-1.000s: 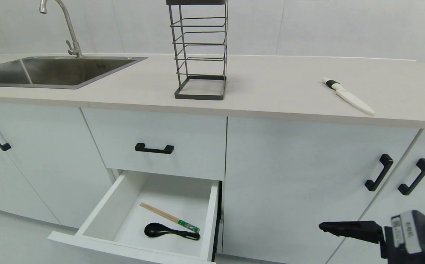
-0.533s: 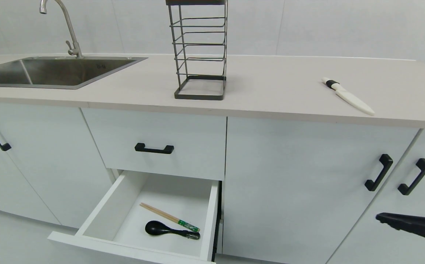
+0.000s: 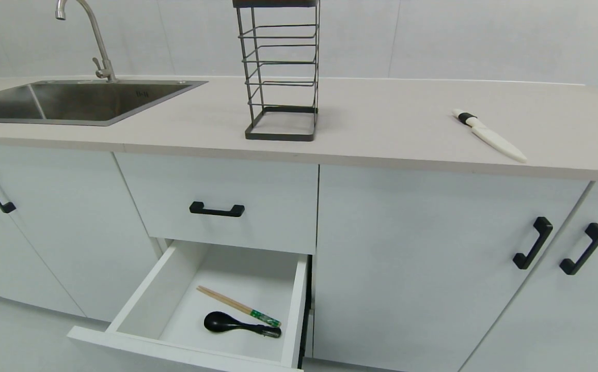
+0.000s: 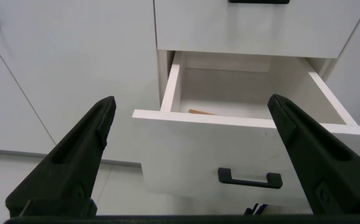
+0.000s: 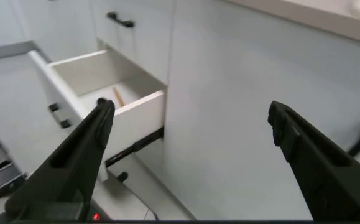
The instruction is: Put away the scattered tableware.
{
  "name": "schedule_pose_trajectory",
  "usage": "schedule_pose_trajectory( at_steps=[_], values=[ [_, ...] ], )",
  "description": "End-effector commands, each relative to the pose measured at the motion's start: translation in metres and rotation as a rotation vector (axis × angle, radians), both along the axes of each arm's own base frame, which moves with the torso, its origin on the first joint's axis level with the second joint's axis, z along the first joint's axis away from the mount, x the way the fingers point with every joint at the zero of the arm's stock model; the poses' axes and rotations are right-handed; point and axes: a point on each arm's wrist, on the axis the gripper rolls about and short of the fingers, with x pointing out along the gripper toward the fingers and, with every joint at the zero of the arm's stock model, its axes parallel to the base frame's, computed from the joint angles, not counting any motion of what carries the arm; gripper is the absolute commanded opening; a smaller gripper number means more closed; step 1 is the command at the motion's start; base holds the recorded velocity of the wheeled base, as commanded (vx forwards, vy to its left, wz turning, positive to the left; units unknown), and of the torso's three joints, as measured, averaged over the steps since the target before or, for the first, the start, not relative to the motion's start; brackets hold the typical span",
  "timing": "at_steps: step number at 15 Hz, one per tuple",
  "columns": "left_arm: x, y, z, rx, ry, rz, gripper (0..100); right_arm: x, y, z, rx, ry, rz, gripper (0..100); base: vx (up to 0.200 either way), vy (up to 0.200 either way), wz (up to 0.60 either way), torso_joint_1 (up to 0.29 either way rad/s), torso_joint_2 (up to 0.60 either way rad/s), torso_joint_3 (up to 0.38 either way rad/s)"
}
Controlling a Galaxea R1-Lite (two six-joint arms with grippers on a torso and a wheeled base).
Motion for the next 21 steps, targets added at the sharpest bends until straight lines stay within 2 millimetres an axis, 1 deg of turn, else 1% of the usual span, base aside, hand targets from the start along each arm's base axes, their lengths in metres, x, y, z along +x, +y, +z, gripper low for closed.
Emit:
schedule_pose_trajectory(
  at_steps=[1, 2, 3, 5, 6, 7, 8, 9, 10, 12, 14, 15, 17, 20, 21],
  values=[
    [0.000, 0.000, 0.000, 0.000, 0.003, -0.001, 100, -0.006, -0.008, -0.007, 0.040, -0.012, -0.167, 100, 0.000, 0.000, 0.00, 0.000, 0.00, 0.000],
    [0.000, 0.000, 0.000, 0.000, 0.001, -0.001, 100, -0.008, -0.010, -0.007, 0.051, -0.019, -0.208, 100, 0.000, 0.000, 0.00, 0.000, 0.00, 0.000],
    [0.000, 0.000, 0.000, 0.001, 0.001, -0.001, 100, -0.014, -0.013, -0.006, 0.063, -0.064, -0.277, 100, 0.000, 0.000, 0.00, 0.000, 0.00, 0.000],
    [0.000, 0.000, 0.000, 0.001, 0.003, -0.001, 100, -0.025, -0.016, -0.011, 0.083, -0.115, -0.342, 100, 0.000, 0.000, 0.00, 0.000, 0.00, 0.000],
    [0.000, 0.000, 0.000, 0.001, 0.003, -0.001, 100, -0.025, -0.016, -0.011, 0.084, -0.117, -0.345, 100, 0.000, 0.000, 0.00, 0.000, 0.00, 0.000],
    [0.000, 0.000, 0.000, 0.000, 0.001, -0.001, 100, -0.037, -0.017, -0.021, 0.093, -0.177, -0.432, 100, 0.000, 0.000, 0.00, 0.000, 0.00, 0.000],
    [0.000, 0.000, 0.000, 0.000, 0.003, -0.001, 100, -0.042, -0.017, -0.025, 0.096, -0.206, -0.455, 100, 0.000, 0.000, 0.00, 0.000, 0.00, 0.000],
    [0.000, 0.000, 0.000, 0.000, 0.003, -0.001, 100, -0.044, -0.017, -0.030, 0.097, -0.219, -0.459, 100, 0.000, 0.000, 0.00, 0.000, 0.00, 0.000],
    [0.000, 0.000, 0.000, 0.000, 0.003, -0.001, 100, -0.049, -0.017, -0.042, 0.097, -0.240, -0.451, 100, 0.000, 0.000, 0.00, 0.000, 0.00, 0.000],
    [0.000, 0.000, 0.000, 0.000, 0.001, -0.001, 100, -0.054, -0.016, -0.057, 0.097, -0.259, -0.443, 100, 0.000, 0.000, 0.00, 0.000, 0.00, 0.000],
    [0.000, 0.000, 0.000, 0.000, 0.001, -0.001, 100, -0.056, -0.016, -0.072, 0.078, -0.202, -0.458, 100, 0.000, 0.000, 0.00, 0.000, 0.00, 0.000],
    [0.000, 0.000, 0.000, 0.000, 0.001, -0.001, 100, -0.056, -0.016, -0.074, 0.072, -0.180, -0.459, 100, 0.000, 0.000, 0.00, 0.000, 0.00, 0.000],
    [0.000, 0.000, 0.000, -0.003, 0.001, -0.006, 100, -0.055, -0.016, -0.091, 0.037, -0.013, -0.466, 100, 0.000, 0.000, 0.00, 0.000, 0.00, 0.000],
    [0.000, 0.000, 0.000, 0.023, -0.003, -0.009, 100, -0.055, -0.017, -0.092, 0.074, 0.001, -0.503, 100, 0.000, 0.000, 0.00, 0.000, 0.00, 0.000],
    [-0.001, 0.000, 0.008, 0.041, -0.062, -0.004, 100, -0.055, -0.018, -0.092, 0.086, 0.005, -0.535, 100, 0.000, 0.000, 0.00, 0.000, 0.00, 0.000]
  ],
)
